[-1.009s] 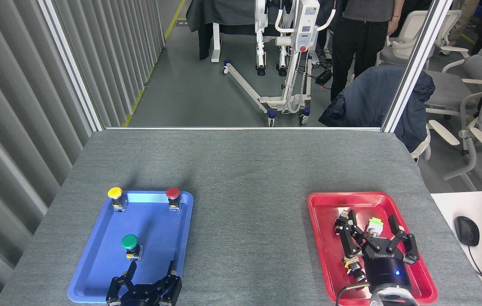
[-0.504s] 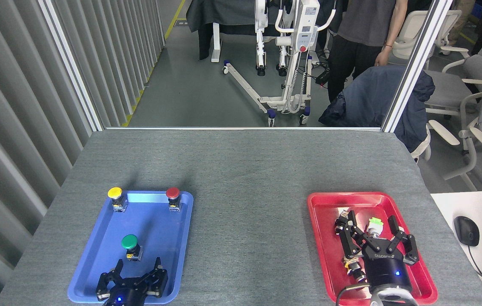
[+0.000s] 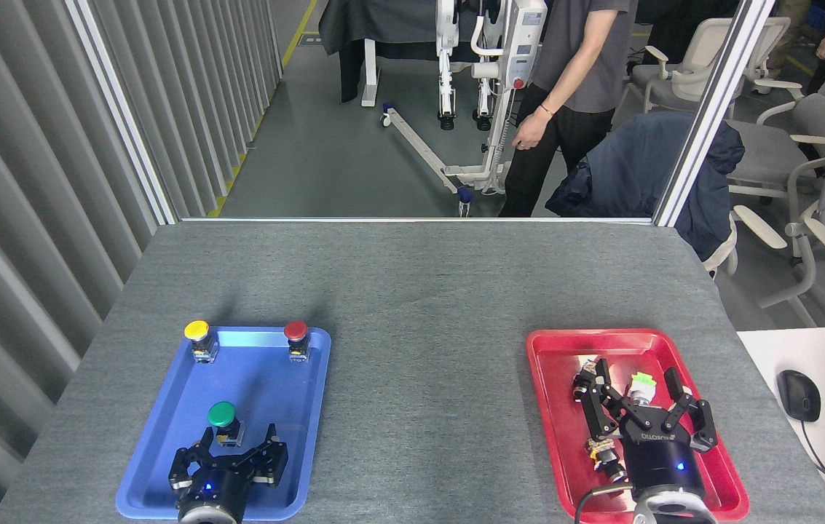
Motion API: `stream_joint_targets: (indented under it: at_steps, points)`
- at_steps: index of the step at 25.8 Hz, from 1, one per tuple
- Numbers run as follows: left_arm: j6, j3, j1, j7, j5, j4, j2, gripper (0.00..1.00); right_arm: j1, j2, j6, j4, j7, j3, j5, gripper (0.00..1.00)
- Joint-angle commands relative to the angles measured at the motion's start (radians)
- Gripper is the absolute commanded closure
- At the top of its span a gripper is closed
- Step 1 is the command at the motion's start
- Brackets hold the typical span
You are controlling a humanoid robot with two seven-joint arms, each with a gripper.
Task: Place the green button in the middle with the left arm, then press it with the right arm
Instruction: 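Grasp the green button with the left gripper and lift it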
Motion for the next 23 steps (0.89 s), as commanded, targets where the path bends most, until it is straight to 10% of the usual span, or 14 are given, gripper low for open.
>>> stream_joint_targets:
  at_steps: [1,11,19,23]
  points:
    - [0.003,0.0,-0.033,0.0,-0.001,0.049,0.0,0.02,0.0,-0.002,0.0,0.0,-0.003,0.0,0.0,0.0]
    - [-0.012,-0.001,-0.028,-0.001,-0.001,0.025,0.017,0.86,-0.002,-0.002,-0.001,0.0,-0.003,0.0,0.0,0.0]
    - [-0.107,-0.026,-0.075,-0.001,-0.002,-0.064,0.015,0.89,0.0,-0.002,-0.007,0.0,-0.006,0.0,0.0,0.0]
    - [-0.121,-0.221,-0.178,-0.003,-0.005,-0.043,-0.006,0.9,0.003,-0.003,-0.026,0.0,-0.009,0.0,0.0,0.0]
